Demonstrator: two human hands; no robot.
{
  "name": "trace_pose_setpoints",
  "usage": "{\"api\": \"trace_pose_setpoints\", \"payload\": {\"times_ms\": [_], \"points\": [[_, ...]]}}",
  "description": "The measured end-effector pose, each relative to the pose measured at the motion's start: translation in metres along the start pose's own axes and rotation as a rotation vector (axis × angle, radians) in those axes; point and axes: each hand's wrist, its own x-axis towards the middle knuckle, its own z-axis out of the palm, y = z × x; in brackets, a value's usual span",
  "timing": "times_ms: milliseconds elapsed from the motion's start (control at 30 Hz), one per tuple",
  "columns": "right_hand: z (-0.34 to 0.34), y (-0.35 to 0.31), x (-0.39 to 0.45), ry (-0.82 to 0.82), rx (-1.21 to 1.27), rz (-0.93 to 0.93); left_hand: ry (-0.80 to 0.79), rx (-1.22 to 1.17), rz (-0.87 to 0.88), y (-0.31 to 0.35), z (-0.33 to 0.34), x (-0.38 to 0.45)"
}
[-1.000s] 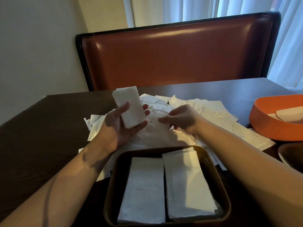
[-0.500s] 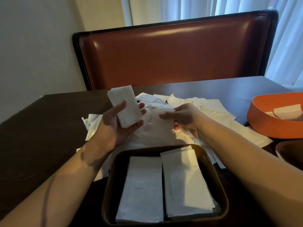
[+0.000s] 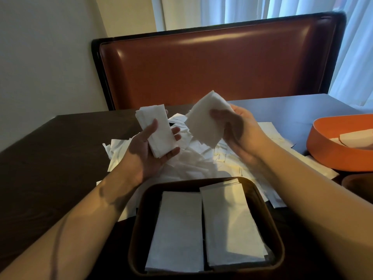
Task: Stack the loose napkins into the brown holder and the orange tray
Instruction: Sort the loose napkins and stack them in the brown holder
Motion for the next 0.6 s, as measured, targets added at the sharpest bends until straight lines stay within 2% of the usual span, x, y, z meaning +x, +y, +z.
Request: {"api": "trace_pose_setpoints", "payload": {"times_ms": [67,133,233,367,467,600], "points": [[0.002,-0.011,-0.004,-0.183,0.133,0.159,0.016,0.025,0.008,0.0,0.001,0.001],[0.007,-0.014,-0.007,-0.275,0.083,0.201,-0.005,0.035,-0.032,-0.001,0.001,0.001],[0.016,-0.001,-0.004,-0.159,-0.229,0.072,-0.096,0.101,-0.079,-0.007,0.002,0.0],[0.018,0.018,0.003,-0.047,-0.646,-0.212,-0.234,0.124,-0.147,-0.009,0.006,-0.007],[0.022,0.022,0.004,0.013,-0.719,-0.339,-0.228,0.19,-0.153,-0.009,0.009,-0.009],[0.026,0.023,0.005,0.03,-0.707,-0.39,-0.268,0.187,-0.217,-0.008,0.011,-0.009]]}}
